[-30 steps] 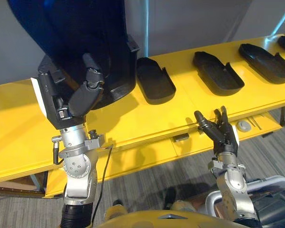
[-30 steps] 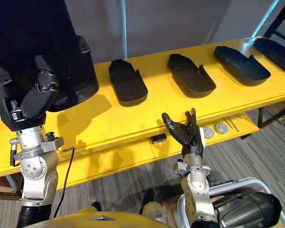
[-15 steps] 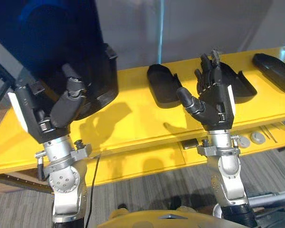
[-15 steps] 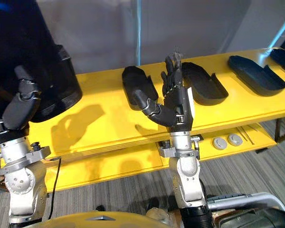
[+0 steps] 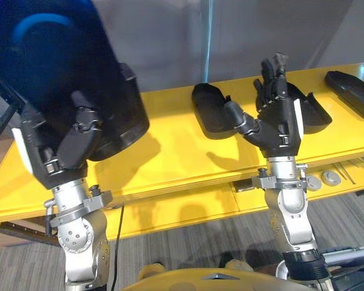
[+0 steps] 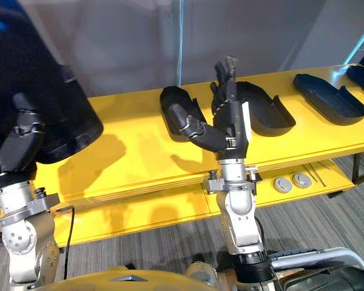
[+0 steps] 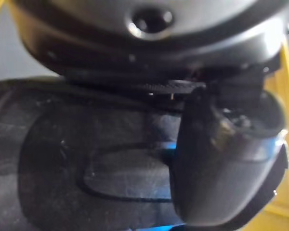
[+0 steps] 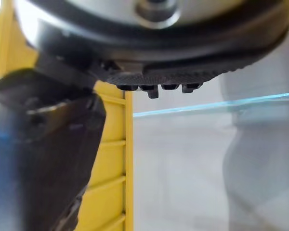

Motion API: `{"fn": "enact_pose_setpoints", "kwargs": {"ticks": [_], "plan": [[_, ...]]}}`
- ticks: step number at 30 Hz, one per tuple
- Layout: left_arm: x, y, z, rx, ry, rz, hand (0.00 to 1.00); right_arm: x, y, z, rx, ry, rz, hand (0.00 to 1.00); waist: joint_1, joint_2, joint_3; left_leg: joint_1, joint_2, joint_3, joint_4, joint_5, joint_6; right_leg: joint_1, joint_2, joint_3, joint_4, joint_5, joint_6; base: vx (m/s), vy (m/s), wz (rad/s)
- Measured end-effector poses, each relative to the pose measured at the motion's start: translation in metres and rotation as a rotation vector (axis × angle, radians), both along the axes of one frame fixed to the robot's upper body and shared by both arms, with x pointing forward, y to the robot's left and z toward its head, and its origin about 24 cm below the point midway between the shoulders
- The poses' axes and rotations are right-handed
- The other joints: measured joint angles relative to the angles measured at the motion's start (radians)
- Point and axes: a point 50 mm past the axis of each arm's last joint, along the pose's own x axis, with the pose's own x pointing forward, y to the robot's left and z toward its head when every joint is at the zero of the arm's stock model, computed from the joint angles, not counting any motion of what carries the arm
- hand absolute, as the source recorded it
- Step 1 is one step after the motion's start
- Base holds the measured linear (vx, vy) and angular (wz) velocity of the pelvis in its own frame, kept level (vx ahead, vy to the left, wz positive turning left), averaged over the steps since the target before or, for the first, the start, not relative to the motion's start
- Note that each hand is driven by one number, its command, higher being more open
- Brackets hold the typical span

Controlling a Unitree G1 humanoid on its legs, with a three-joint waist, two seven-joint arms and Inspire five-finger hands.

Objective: Walk over and take three plastic housings, then place them on the shelf

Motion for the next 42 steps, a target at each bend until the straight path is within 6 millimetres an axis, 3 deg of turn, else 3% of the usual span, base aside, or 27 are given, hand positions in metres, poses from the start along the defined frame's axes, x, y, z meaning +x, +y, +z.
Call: {"fn": "enact_pose_setpoints", "kwargs": {"ticks": [3, 6, 9, 13, 21, 37, 42], "plan": [[0.007, 0.002, -0.004, 0.076, 0.059, -0.046, 0.00, -0.003, 0.005, -0.006, 0.028, 0.025, 0.001, 1.00, -0.017, -0.014, 0.003, -0.001, -0.019, 0.027, -0.016, -0.016, 0.012, -0.016, 0.000, 0.051, -0.027, 0.011, 0.024, -0.04, 0.077, -0.22], [0.011, 0.000, -0.007, 0.081, 0.099, -0.063, 0.00, -0.009, 0.008, -0.016, 0.013, 0.066, -0.009, 1.00, -0.025, -0.022, 0.004, 0.002, -0.035, 0.019, -0.081, 0.017, 0.018, -0.014, 0.026, 0.093, -0.091, 0.023, 0.032, 0.03, 0.018, 0.00], [0.012, 0.002, -0.015, 0.049, 0.156, -0.021, 0.00, -0.014, 0.007, -0.026, 0.015, 0.120, -0.013, 1.00, -0.021, -0.024, 0.006, 0.015, -0.036, 0.019, -0.104, 0.042, 0.007, 0.004, 0.039, 0.094, -0.136, 0.069, 0.012, 0.13, -0.001, 0.03], [0.015, 0.010, -0.027, 0.012, 0.245, 0.055, 0.00, -0.014, -0.002, -0.025, -0.001, 0.120, -0.041, 1.00, -0.022, -0.025, 0.006, 0.019, -0.032, 0.015, -0.112, 0.038, 0.002, 0.019, 0.048, 0.087, -0.162, 0.072, 0.009, 0.08, -0.010, 0.04], [0.012, 0.054, -0.057, -0.091, 0.404, 0.245, 0.00, -0.014, -0.014, -0.020, -0.070, 0.093, -0.040, 1.00, -0.025, -0.026, 0.009, 0.036, -0.035, 0.044, -0.102, 0.011, 0.003, 0.028, 0.048, 0.119, -0.178, 0.074, 0.011, 0.01, 0.017, -0.11], [0.051, 0.085, -0.097, -0.410, 0.591, 0.001, 0.00, -0.017, -0.024, -0.017, -0.185, 0.089, 0.006, 1.00, -0.056, 0.026, 0.040, 0.073, -0.033, 0.112, -0.093, -0.011, 0.000, 0.034, 0.058, 0.189, -0.199, 0.089, 0.014, -0.02, -0.004, -0.13], [0.061, 0.098, -0.103, -0.414, 0.655, -0.041, 0.00, -0.017, -0.024, -0.016, -0.223, 0.090, 0.035, 1.00, -0.060, 0.039, 0.048, 0.082, -0.033, 0.113, -0.095, -0.012, 0.001, 0.041, 0.059, 0.192, -0.199, 0.089, 0.014, -0.02, -0.008, -0.02]]}}
